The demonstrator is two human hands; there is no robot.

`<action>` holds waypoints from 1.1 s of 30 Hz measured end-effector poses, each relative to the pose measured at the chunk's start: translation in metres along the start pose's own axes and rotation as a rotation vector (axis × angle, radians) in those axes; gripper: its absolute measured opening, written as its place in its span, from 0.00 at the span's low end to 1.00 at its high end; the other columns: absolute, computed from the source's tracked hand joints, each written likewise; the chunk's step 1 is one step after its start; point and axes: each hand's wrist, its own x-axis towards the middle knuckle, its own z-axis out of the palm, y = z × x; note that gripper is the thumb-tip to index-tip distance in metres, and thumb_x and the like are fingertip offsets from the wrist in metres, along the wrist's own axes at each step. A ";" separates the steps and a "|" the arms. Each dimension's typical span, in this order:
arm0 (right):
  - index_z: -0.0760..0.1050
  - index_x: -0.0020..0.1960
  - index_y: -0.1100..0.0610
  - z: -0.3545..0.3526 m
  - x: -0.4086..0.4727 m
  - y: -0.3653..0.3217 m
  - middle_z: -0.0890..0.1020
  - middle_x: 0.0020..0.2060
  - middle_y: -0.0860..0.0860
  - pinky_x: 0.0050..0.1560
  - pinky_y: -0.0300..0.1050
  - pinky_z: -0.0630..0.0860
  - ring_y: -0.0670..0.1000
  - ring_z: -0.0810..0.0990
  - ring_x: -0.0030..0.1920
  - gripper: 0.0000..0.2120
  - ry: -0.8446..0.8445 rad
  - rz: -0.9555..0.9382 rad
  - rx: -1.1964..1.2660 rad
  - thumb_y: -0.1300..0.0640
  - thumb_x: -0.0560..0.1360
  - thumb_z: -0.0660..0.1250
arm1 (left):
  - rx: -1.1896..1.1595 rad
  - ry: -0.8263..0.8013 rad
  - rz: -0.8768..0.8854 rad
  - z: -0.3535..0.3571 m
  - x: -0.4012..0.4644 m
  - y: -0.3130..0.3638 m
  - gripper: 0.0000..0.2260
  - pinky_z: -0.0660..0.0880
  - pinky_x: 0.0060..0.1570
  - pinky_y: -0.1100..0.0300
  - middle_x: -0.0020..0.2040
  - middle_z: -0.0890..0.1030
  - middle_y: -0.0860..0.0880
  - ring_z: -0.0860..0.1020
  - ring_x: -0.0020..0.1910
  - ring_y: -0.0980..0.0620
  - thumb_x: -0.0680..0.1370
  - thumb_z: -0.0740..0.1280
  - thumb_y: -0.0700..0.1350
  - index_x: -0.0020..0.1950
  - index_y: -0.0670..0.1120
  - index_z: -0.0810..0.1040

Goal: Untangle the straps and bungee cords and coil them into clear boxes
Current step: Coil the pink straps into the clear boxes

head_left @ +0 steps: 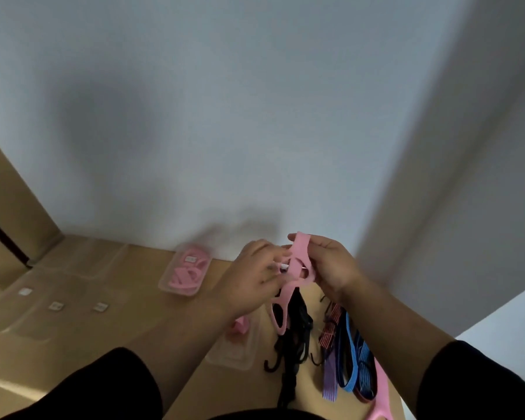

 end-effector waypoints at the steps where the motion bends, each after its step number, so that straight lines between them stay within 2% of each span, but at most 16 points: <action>1: 0.82 0.60 0.59 0.002 0.001 0.001 0.87 0.50 0.60 0.42 0.45 0.79 0.57 0.85 0.46 0.11 -0.005 0.002 -0.032 0.60 0.82 0.64 | 0.002 0.028 -0.027 -0.002 0.002 0.000 0.21 0.67 0.55 0.71 0.53 0.72 0.60 0.71 0.57 0.63 0.76 0.66 0.60 0.64 0.52 0.78; 3: 0.83 0.59 0.57 0.006 0.001 0.002 0.87 0.51 0.58 0.39 0.44 0.77 0.57 0.86 0.46 0.11 -0.029 0.007 -0.083 0.59 0.82 0.64 | 0.026 0.050 -0.051 -0.007 0.008 -0.001 0.23 0.68 0.60 0.66 0.58 0.70 0.61 0.71 0.60 0.61 0.76 0.70 0.58 0.69 0.53 0.74; 5: 0.84 0.57 0.58 0.012 0.001 0.003 0.87 0.51 0.58 0.38 0.44 0.80 0.56 0.86 0.45 0.10 -0.063 0.021 -0.074 0.60 0.82 0.64 | 0.054 0.022 -0.026 -0.012 0.013 -0.001 0.26 0.63 0.64 0.66 0.63 0.68 0.61 0.67 0.65 0.58 0.76 0.72 0.56 0.73 0.52 0.73; 8: 0.85 0.52 0.61 0.020 -0.001 0.002 0.87 0.46 0.59 0.40 0.45 0.81 0.56 0.85 0.42 0.10 -0.123 0.003 -0.108 0.61 0.80 0.66 | 0.072 -0.027 0.077 -0.019 0.019 -0.001 0.24 0.63 0.65 0.66 0.63 0.74 0.56 0.70 0.64 0.53 0.74 0.75 0.53 0.68 0.48 0.79; 12: 0.85 0.50 0.63 0.028 -0.003 -0.001 0.86 0.42 0.57 0.37 0.44 0.79 0.55 0.83 0.39 0.10 -0.133 0.028 -0.105 0.61 0.80 0.65 | 0.082 -0.026 0.097 -0.029 0.019 -0.003 0.21 0.65 0.65 0.65 0.61 0.79 0.50 0.73 0.62 0.51 0.73 0.76 0.47 0.65 0.46 0.81; 14: 0.83 0.49 0.64 0.029 -0.003 0.000 0.84 0.39 0.58 0.42 0.47 0.78 0.58 0.81 0.40 0.10 -0.142 0.038 -0.105 0.59 0.80 0.66 | 0.094 0.002 0.101 -0.033 0.021 -0.004 0.17 0.68 0.63 0.60 0.57 0.81 0.50 0.75 0.59 0.50 0.74 0.75 0.45 0.62 0.45 0.82; 17: 0.83 0.53 0.64 0.033 -0.002 0.004 0.85 0.49 0.64 0.54 0.56 0.78 0.63 0.84 0.50 0.13 -0.169 0.068 -0.085 0.56 0.80 0.65 | 0.082 0.018 0.061 -0.040 0.022 -0.001 0.13 0.71 0.59 0.60 0.53 0.82 0.49 0.77 0.56 0.50 0.75 0.75 0.45 0.59 0.44 0.84; 19: 0.85 0.52 0.60 0.036 -0.004 0.007 0.85 0.52 0.62 0.56 0.54 0.78 0.58 0.84 0.51 0.16 -0.185 0.080 -0.085 0.53 0.80 0.62 | 0.081 0.002 0.044 -0.045 0.022 -0.001 0.12 0.73 0.57 0.58 0.52 0.83 0.49 0.78 0.54 0.50 0.76 0.74 0.46 0.58 0.44 0.84; 21: 0.85 0.53 0.58 0.039 -0.005 0.010 0.86 0.52 0.59 0.57 0.51 0.78 0.55 0.84 0.52 0.20 -0.210 0.033 -0.136 0.45 0.81 0.60 | 0.086 -0.019 0.033 -0.052 0.023 0.000 0.11 0.74 0.55 0.57 0.51 0.83 0.49 0.79 0.52 0.51 0.78 0.72 0.46 0.58 0.44 0.83; 24: 0.85 0.51 0.54 0.043 -0.008 0.014 0.87 0.48 0.53 0.51 0.42 0.78 0.49 0.83 0.49 0.21 -0.243 -0.045 -0.197 0.39 0.79 0.62 | 0.092 -0.035 0.002 -0.065 0.027 -0.001 0.10 0.72 0.54 0.62 0.53 0.84 0.50 0.79 0.53 0.53 0.80 0.69 0.44 0.61 0.46 0.83; 27: 0.84 0.51 0.53 0.049 -0.008 0.017 0.87 0.44 0.47 0.48 0.38 0.76 0.44 0.83 0.44 0.14 -0.271 -0.099 -0.310 0.45 0.82 0.64 | 0.110 -0.061 -0.034 -0.078 0.032 -0.003 0.11 0.70 0.52 0.71 0.57 0.83 0.53 0.78 0.54 0.57 0.82 0.66 0.45 0.63 0.48 0.81; 29: 0.82 0.54 0.53 0.055 -0.006 0.016 0.87 0.48 0.51 0.51 0.40 0.76 0.47 0.85 0.49 0.08 -0.291 -0.133 -0.370 0.52 0.81 0.66 | 0.079 -0.048 -0.076 -0.086 0.033 -0.007 0.12 0.68 0.51 0.76 0.58 0.82 0.55 0.77 0.55 0.60 0.83 0.65 0.47 0.65 0.50 0.80; 31: 0.82 0.55 0.54 0.061 -0.005 0.014 0.87 0.49 0.53 0.55 0.41 0.77 0.50 0.85 0.54 0.08 -0.307 -0.149 -0.379 0.55 0.77 0.71 | 0.074 -0.034 -0.111 -0.093 0.033 -0.011 0.11 0.69 0.50 0.75 0.57 0.82 0.56 0.78 0.55 0.60 0.83 0.64 0.48 0.64 0.52 0.79; 33: 0.83 0.54 0.56 0.070 -0.003 0.013 0.87 0.48 0.54 0.56 0.42 0.77 0.52 0.85 0.54 0.08 -0.305 -0.159 -0.375 0.57 0.75 0.72 | 0.082 -0.039 -0.112 -0.099 0.034 -0.015 0.10 0.69 0.49 0.74 0.55 0.82 0.57 0.78 0.54 0.59 0.83 0.64 0.49 0.62 0.52 0.80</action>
